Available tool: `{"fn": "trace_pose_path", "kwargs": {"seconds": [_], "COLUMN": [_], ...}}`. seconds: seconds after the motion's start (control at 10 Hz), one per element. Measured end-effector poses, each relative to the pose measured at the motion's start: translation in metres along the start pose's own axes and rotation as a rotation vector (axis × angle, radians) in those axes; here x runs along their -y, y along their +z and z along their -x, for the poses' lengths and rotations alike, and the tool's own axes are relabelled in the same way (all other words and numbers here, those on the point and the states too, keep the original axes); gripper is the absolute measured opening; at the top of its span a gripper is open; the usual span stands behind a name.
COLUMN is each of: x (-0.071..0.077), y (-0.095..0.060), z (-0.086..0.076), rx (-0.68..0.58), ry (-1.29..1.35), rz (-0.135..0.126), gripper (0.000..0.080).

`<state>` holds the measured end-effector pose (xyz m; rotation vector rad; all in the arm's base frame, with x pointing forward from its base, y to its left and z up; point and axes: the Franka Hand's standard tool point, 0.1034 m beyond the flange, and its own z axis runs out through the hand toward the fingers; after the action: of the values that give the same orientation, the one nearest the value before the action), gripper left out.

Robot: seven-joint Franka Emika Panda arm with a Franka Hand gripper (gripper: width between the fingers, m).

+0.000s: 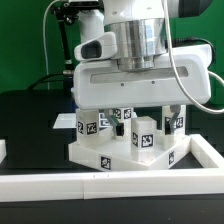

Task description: Assemble square table

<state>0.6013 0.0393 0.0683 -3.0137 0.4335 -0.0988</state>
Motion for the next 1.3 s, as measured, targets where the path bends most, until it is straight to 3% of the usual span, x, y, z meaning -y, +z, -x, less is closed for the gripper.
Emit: {"fn": "trace_pose_path", "kwargs": {"seconds": [0.5,0.7,0.8,1.3], "x": [0.0001,0.0015,0.0007,0.0007], "y": [0.0003,0.0002,0.0002,0.0002], "z": [-0.0012,-0.001,-0.0012,-0.0012], "rx": [-0.018,-0.018,-0.018,-0.019], "ry": [-0.338,-0.329,-0.328,-0.242], "rz": [0.028,0.027,0.027,0.025], "gripper": [0.0649,0.0381,0.0288,0.0288]}}
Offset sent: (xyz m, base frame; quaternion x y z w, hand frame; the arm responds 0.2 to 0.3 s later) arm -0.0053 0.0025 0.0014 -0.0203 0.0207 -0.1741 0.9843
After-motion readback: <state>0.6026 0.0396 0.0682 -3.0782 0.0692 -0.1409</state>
